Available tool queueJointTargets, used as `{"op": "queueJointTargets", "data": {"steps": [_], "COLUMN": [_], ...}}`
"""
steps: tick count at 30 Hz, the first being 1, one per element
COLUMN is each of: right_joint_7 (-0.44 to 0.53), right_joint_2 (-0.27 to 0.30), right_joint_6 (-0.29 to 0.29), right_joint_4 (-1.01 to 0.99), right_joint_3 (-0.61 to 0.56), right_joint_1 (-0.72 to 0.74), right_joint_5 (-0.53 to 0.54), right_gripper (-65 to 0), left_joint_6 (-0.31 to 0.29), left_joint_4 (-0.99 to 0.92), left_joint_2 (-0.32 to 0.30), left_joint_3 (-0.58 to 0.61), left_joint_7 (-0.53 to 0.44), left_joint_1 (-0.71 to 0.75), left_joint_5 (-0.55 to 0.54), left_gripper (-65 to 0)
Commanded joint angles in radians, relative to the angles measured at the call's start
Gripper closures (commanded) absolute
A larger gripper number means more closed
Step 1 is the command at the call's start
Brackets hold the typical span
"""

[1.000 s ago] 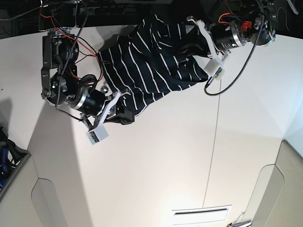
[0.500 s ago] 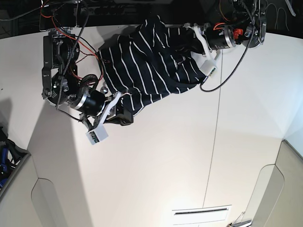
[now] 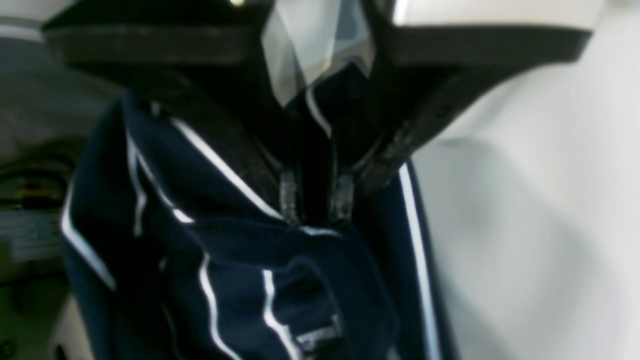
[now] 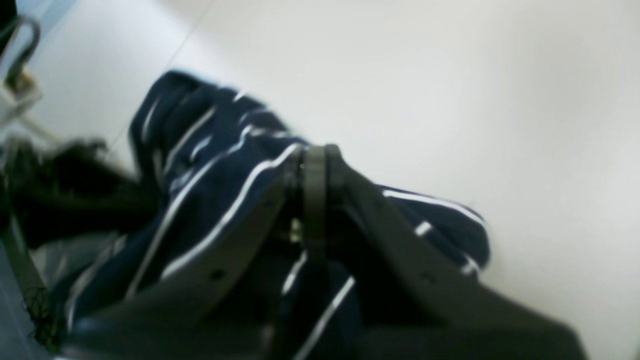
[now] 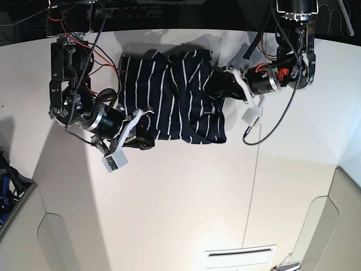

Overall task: Fold the T-shirt properly
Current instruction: 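Pull the bundle with both grippers and flatten it onto the table, then tuck the loose edge under the bundle with the left gripper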

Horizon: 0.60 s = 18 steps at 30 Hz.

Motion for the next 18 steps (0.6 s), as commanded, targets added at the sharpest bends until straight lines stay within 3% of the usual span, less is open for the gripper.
{"op": "queueJointTargets", "data": {"steps": [1,6,14,18], "right_joint_7": [0.023,0.024,0.032,0.05], "right_joint_2": [0.0,0.0,0.003,0.014], "right_joint_6": [0.003,0.003,-0.005,-0.009], "right_joint_4": [0.014,0.014,0.013,-0.005], "right_joint_3": [0.002,0.002,0.002,0.002], "right_joint_1": [0.021,0.021,0.018,0.018], "right_joint_5": [0.016,0.011,-0.084,-0.089], "right_gripper": [0.0,0.0,0.0,0.0], "left_joint_6": [0.016,0.03,0.03,0.029], "left_joint_4": [-0.008,-0.04,0.068,0.143], "left_joint_2": [-0.009,-0.013,-0.113,-0.124], "left_joint_3": [-0.005,-0.005,-0.035,-0.095], "left_joint_7": [-0.013,-0.055,-0.047,-0.034], "left_joint_1": [-0.031,-0.148,-0.184,-0.144], "left_joint_5": [0.053,0.151,0.034,0.004], "left_gripper": [-9.5,-9.5,-9.5,-9.5]}}
